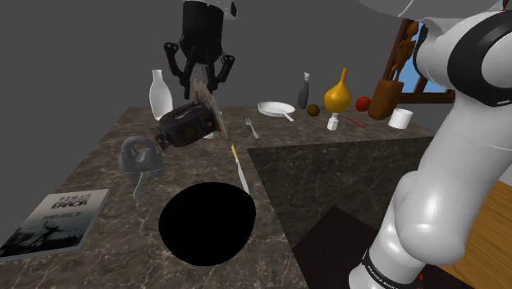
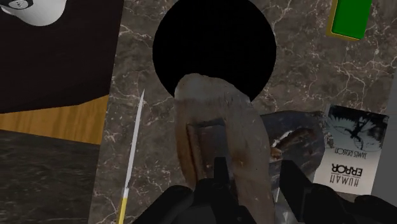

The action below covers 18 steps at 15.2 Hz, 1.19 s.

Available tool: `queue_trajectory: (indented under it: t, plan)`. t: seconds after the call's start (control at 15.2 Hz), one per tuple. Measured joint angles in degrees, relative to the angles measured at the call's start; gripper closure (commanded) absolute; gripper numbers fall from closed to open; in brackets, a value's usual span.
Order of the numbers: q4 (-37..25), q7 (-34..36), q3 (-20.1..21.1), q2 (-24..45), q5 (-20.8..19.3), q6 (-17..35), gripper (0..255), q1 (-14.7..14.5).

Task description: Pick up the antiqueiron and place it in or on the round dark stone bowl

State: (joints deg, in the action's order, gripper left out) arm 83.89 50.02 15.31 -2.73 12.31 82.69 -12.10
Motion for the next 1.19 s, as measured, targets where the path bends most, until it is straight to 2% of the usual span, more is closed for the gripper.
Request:
queue_trajectory:
  t: [0.2, 0.59, 1.19]
  plan:
    - [3.11, 2.05, 0.91, -4.22, 1.23, -0.51, 255, -0.89]
    - [5.53, 7.31, 3.17, -10.87, 3.54, -3.31, 255, -2.95]
    - [16.29, 5.98, 3.33, -15.41, 4.75, 2.90, 255, -3.39]
